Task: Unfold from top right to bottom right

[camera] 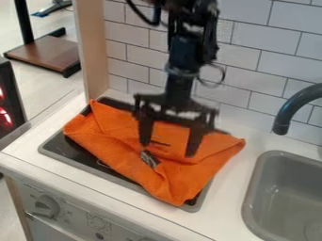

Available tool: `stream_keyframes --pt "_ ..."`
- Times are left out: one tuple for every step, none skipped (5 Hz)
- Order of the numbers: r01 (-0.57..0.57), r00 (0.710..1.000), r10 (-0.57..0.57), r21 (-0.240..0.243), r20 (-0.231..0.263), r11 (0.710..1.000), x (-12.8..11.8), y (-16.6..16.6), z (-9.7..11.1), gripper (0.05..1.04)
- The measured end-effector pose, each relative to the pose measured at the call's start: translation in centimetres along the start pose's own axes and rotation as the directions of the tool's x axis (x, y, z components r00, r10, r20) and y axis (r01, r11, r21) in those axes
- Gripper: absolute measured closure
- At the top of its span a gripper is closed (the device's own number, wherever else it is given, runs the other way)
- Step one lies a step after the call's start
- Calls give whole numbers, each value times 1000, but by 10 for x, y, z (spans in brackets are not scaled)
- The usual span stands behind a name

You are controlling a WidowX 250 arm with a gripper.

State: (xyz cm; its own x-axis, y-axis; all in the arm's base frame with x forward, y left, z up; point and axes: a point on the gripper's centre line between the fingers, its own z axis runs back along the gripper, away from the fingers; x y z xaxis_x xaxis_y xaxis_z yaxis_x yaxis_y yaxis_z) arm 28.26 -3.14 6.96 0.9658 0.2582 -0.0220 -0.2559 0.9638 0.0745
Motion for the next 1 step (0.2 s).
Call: stream_keyframes --pt "4 1000 -4 -2 2 1000 0 0 1 84"
